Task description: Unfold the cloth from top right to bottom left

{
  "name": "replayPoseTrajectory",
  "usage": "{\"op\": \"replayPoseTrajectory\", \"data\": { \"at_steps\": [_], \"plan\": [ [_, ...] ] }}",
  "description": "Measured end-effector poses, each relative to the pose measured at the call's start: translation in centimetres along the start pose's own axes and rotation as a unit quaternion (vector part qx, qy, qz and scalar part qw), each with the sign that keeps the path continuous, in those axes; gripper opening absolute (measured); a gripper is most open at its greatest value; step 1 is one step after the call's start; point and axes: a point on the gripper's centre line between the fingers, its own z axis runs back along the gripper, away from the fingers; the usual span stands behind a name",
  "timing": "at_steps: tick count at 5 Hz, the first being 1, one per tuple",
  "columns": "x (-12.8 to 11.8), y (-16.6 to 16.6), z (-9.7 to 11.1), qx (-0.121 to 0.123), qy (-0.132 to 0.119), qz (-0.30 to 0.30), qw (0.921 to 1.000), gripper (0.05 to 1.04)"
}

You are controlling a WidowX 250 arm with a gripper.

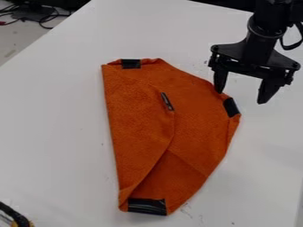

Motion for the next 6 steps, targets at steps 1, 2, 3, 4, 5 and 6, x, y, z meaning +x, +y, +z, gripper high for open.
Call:
{"op": "replayPoseTrajectory", "data": {
  "at_steps": [1,2,3,4,5,6],
  "plan": [
    [-0.5,0.0,-1.2,0.008,0.014,-0.003,0.9999,1.001],
    [-0.5,0.8,-2.1,0.009,0.008,0.0,0.9999,1.001],
    [-0.1,3.4,-3.3,0.019,0.009,0.027,0.9994,1.001],
    [-0.7,5.2,-4.6,0.021,0.018,0.052,0.9983,1.001],
    [-1.0,7.1,-5.6,0.024,0.021,0.086,0.9958,1.001],
    [-1.0,8.3,-6.1,0.029,0.019,0.102,0.9942,1.001]
  ]
}}
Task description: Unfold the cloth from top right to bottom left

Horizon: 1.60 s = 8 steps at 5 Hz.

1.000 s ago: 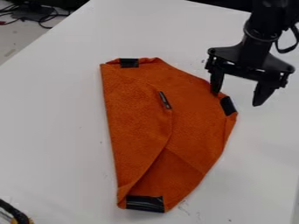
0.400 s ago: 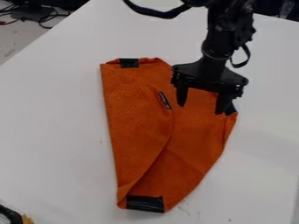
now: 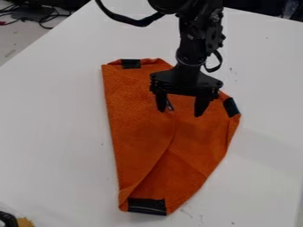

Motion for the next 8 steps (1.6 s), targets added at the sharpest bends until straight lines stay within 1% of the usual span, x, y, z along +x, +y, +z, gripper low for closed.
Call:
{"op": "replayPoseTrajectory", "data": {
  "at_steps": [2,4,5,6,7,8],
  "plan": [
    [0.3,1.2,-0.5,0.006,0.007,0.012,0.9999,0.996],
    [-0.5,1.1,-1.7,0.011,0.035,0.007,0.9993,0.973],
    [-0.6,1.0,-2.3,0.009,0.045,0.005,0.9989,0.914],
    [-0.1,1.1,-2.5,0.01,0.047,0.002,0.9989,0.62],
    [0.0,1.2,-2.4,0.015,0.053,0.0,0.9985,0.568],
    [0.0,1.1,-2.3,0.016,0.054,0.001,0.9984,0.528]
  ]
}}
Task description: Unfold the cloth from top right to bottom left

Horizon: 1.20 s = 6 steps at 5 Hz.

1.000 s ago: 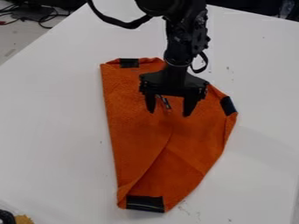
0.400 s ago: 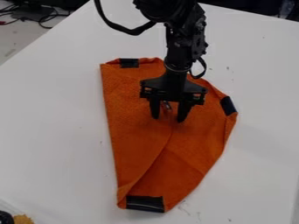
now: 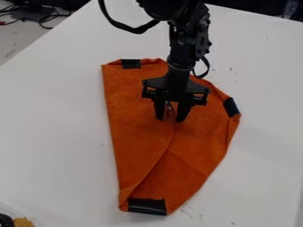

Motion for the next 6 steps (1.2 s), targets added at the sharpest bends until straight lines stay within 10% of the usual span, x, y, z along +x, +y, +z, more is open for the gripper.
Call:
{"op": "replayPoseTrajectory", "data": {
  "at_steps": [2,4,6],
  "plan": [
    [-0.2,-0.2,-0.3,-0.002,0.008,-0.005,1.0,0.129],
    [-0.2,0.4,-0.2,0.016,0.014,-0.002,0.9998,0.054],
    [-0.3,3.7,5.2,0.04,-0.029,0.082,0.9954,0.054]
  ]
}}
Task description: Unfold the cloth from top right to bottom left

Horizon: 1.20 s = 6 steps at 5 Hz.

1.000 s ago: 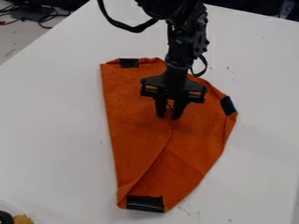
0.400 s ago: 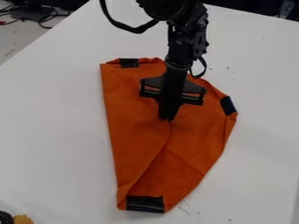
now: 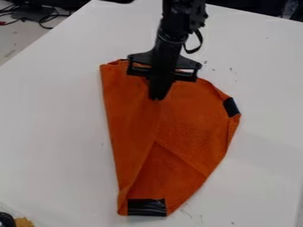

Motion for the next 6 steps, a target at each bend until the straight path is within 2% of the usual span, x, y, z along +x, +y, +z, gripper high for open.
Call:
{"op": "replayPoseTrajectory", "data": {
  "at_steps": [1,2,3,6],
  "plan": [
    [-1.0,4.3,-0.3,-0.016,0.004,0.082,0.9965,0.054],
    [-2.6,6.8,-1.5,-0.036,0.008,0.127,0.9912,0.054],
    [-3.7,9.4,-2.7,-0.04,0.017,0.159,0.9863,0.054],
    [-3.5,13.8,-4.2,-0.025,0.028,0.139,0.9896,0.077]
  ]
}}
